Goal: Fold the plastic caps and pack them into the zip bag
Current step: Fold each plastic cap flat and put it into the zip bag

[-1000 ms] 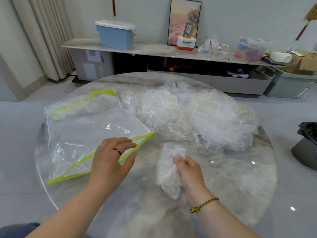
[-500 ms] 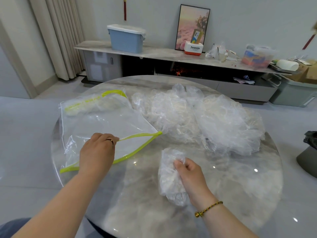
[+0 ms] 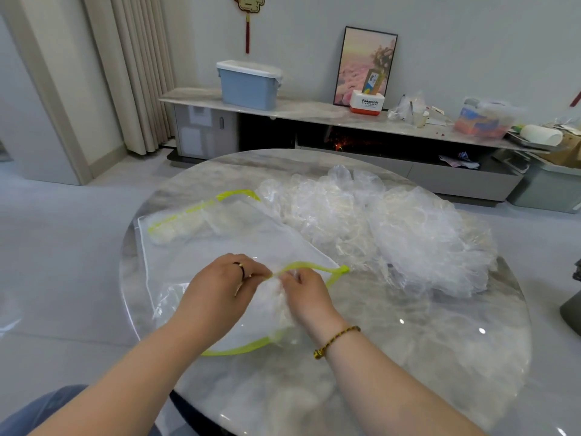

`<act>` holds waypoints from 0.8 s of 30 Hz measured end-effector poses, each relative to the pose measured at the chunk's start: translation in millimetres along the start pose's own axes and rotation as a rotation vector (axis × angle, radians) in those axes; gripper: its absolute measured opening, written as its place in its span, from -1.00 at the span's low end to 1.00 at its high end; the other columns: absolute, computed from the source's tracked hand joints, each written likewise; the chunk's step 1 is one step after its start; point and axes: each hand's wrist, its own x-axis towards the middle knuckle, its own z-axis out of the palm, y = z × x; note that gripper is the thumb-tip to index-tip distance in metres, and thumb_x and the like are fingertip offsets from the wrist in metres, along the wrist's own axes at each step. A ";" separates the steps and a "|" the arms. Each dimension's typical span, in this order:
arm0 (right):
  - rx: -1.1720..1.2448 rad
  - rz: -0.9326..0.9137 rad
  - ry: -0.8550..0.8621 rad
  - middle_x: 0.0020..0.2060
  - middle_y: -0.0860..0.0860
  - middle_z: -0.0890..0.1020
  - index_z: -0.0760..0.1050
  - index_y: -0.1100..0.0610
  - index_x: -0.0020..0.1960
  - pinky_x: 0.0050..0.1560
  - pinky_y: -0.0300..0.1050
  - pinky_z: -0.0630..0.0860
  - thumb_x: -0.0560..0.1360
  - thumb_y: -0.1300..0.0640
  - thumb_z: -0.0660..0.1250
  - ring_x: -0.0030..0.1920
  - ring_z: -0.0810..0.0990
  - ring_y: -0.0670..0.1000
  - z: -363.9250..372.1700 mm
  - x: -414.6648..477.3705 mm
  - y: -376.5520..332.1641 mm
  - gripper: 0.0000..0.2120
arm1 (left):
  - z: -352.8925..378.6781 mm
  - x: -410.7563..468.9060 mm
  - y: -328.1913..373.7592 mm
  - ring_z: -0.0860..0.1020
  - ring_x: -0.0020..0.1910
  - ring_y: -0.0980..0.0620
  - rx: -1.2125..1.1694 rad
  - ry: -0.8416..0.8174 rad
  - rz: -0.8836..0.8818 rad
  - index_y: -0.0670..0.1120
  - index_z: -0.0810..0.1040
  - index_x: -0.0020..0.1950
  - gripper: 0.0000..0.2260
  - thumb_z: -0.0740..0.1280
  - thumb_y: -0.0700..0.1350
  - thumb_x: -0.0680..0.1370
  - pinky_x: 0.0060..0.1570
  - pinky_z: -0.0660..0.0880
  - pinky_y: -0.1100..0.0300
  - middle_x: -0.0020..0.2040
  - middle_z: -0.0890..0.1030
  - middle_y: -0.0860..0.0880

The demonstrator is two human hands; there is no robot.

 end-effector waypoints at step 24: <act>-0.315 -0.285 0.064 -0.18 0.10 0.43 0.43 0.25 -0.11 -0.15 -0.23 0.22 0.42 0.05 -0.06 -0.10 0.39 0.05 68.1 106.1 -3.7 -0.63 | -32.8 70.1 -237.7 0.30 0.37 -0.15 0.133 -0.263 -0.945 0.00 0.34 0.40 -0.57 0.15 0.10 0.57 0.35 0.18 0.09 0.36 0.40 -0.14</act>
